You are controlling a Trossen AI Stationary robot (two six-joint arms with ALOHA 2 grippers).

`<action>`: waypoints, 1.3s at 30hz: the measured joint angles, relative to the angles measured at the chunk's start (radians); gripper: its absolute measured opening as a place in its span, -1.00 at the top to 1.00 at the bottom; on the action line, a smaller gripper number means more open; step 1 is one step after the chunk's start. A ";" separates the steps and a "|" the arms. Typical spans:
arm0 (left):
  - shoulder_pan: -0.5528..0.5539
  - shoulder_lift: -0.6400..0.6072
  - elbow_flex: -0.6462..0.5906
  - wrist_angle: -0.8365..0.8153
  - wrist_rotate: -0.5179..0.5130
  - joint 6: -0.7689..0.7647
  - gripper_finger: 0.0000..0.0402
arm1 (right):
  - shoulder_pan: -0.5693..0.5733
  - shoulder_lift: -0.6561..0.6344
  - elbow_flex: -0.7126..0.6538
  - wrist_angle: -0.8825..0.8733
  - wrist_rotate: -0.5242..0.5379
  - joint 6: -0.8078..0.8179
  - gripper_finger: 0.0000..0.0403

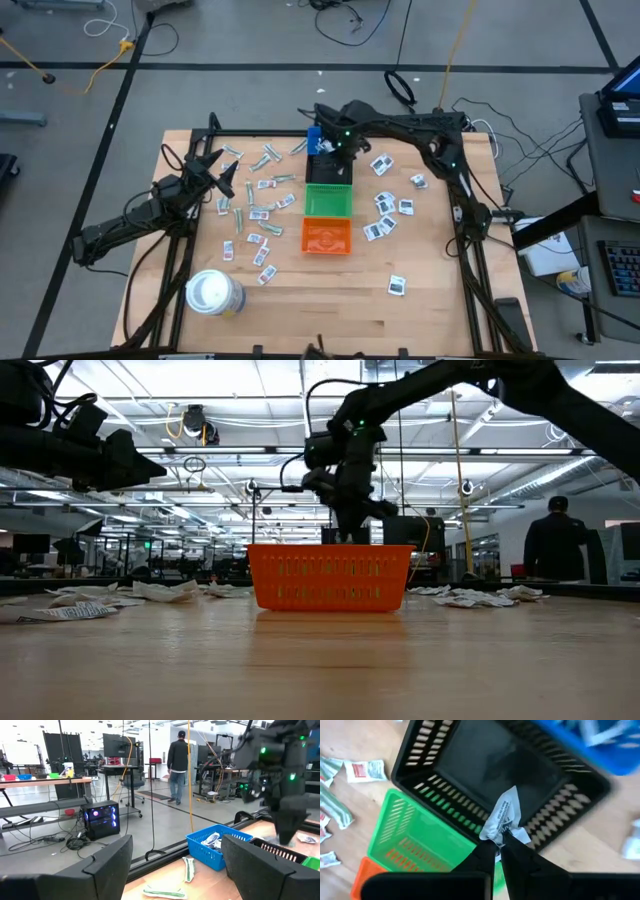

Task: Pick & Place First Aid Supplies
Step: Put the black towelette pack into the black bin

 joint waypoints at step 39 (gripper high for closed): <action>0.000 0.000 0.000 0.000 0.000 0.000 -0.52 | 0.013 -0.003 -0.002 0.026 0.059 -0.464 -0.06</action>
